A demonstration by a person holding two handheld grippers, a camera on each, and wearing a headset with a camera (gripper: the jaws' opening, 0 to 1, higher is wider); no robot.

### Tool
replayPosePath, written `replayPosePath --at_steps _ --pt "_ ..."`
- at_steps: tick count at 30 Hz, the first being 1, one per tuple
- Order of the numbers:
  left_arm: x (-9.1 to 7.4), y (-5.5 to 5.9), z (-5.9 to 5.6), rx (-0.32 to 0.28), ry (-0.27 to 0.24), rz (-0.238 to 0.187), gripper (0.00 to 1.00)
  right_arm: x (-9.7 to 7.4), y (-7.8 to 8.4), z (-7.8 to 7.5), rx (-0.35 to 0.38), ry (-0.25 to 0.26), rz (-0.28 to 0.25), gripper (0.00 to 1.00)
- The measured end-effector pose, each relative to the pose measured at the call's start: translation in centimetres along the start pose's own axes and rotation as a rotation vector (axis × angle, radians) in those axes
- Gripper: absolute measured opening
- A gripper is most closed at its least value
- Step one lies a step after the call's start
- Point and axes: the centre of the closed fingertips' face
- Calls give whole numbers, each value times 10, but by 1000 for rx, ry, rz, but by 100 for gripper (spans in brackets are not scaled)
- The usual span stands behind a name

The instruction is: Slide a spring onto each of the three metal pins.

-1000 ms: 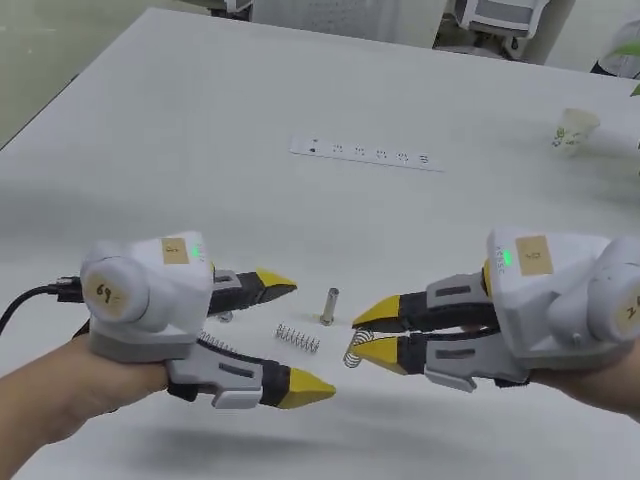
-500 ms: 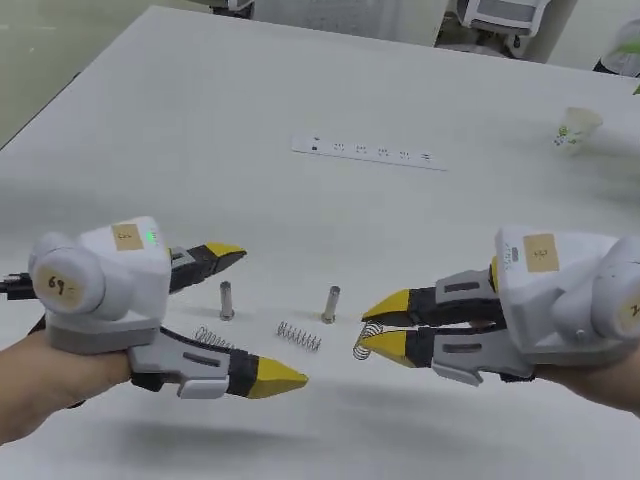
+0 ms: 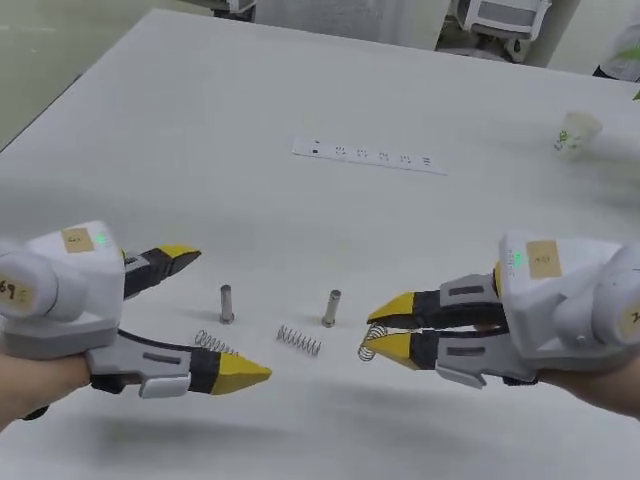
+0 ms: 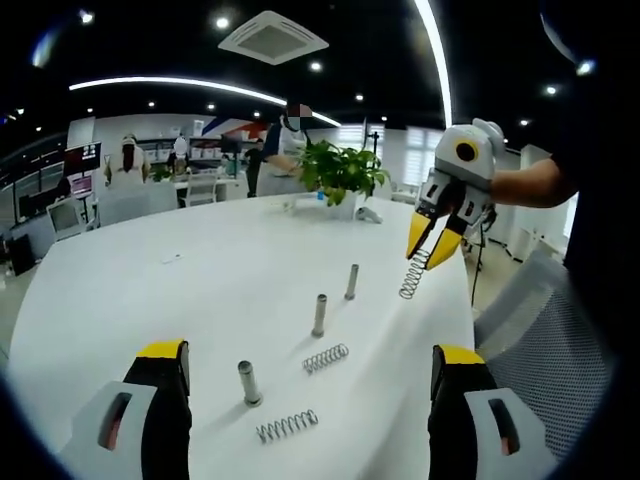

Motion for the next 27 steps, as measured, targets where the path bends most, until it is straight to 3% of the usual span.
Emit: replayPosePath --at_steps 7,13,27 --pt "-2 1 3 -6 -11 0 98 1 7 -6 -1 0 26 7" --pt "-5 2 6 -12 -21 0 98 -3 18 -20 24 27 53 7" --pt "-10 6 10 -23 -37 3 98 -29 30 -69 79 167 52 7"
Point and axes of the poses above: the centre of the closed fingertips' face, and the gripper's own axes: x roughly forward along the fingers, z roughly to its left, y roughly out of its underside, and after that the axes turned 6 degrees about x, right-handed
